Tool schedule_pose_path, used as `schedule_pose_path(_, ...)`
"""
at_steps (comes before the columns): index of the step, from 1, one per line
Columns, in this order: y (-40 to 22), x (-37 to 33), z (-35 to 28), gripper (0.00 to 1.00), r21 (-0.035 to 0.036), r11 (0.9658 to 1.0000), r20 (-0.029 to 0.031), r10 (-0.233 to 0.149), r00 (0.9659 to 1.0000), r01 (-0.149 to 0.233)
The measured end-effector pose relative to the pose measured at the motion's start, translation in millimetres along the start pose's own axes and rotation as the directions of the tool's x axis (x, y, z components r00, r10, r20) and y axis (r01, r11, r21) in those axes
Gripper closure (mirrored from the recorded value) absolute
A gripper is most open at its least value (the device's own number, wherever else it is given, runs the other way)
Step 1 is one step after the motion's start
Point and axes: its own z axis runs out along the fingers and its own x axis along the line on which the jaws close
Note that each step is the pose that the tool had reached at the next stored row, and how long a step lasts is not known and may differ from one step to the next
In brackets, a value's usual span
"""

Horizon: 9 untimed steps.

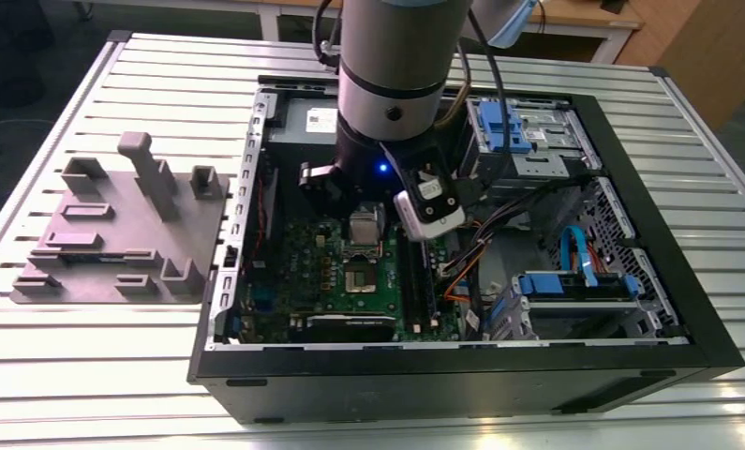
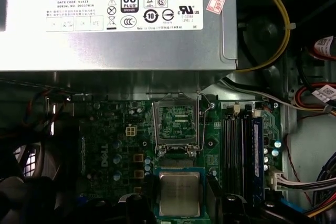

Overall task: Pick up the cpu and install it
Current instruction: 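Place the cpu into insertion slot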

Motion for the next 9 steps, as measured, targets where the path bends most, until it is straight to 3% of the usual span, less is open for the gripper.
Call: schedule_pose_path(9, -0.6, -1.2, 9.9, 0.53, 0.0001, 1.0, -0.0001, 0.0, 1.0, 0.0)
